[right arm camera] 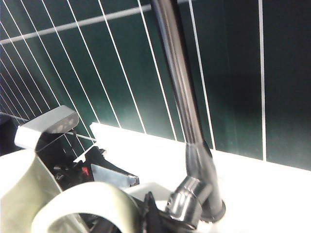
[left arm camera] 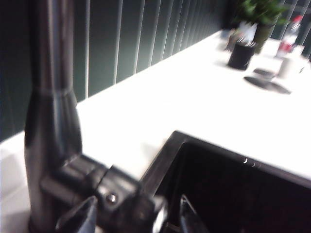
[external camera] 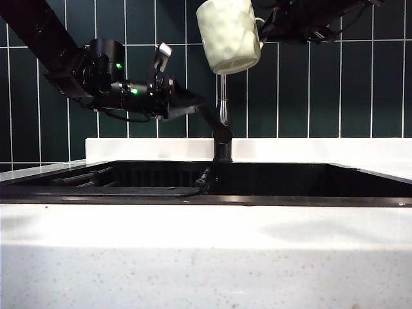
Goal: Pick up the mug next to the sink, go to the faucet to get some water, pour the water into the sink, and finally put the mug back to its place.
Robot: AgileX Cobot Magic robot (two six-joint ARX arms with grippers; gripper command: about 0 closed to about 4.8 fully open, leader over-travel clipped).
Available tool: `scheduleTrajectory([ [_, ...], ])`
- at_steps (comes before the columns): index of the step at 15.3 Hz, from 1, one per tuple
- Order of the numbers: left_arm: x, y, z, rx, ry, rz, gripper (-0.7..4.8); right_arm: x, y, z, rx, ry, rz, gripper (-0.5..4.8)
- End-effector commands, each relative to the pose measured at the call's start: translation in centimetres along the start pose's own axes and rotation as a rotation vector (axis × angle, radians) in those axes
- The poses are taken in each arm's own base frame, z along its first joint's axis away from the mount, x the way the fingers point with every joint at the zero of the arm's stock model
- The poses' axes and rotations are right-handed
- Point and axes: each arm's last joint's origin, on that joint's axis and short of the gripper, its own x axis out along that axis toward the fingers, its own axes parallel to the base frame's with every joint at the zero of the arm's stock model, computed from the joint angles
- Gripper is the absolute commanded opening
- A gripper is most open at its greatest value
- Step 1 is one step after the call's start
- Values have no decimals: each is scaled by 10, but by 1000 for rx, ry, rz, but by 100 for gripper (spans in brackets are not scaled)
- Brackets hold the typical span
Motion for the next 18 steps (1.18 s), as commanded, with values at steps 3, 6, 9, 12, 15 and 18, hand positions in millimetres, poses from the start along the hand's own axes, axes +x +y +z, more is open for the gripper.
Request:
scheduleTrajectory([
  [3, 0, 0, 2, 32, 16, 47, 210, -3, 5, 15, -13, -88, 26, -1],
  [6, 0, 2, 3, 41, 8, 110, 210, -3, 5, 15, -17, -89, 25, -1],
  [9, 0, 2, 4, 37, 5, 117, 209, -3, 5, 15, -17, -89, 25, -1],
  [12, -1, 8, 6, -20, -19, 365, 65, -3, 5, 15, -44, -90, 21, -1],
  [15, -2, 5, 18, -33, -80, 328, 30, -4, 2, 17, -63, -94, 11, -1],
  [18, -12, -12, 54, -7, -87, 299, -3, -11, -6, 23, -73, -106, -17, -1],
])
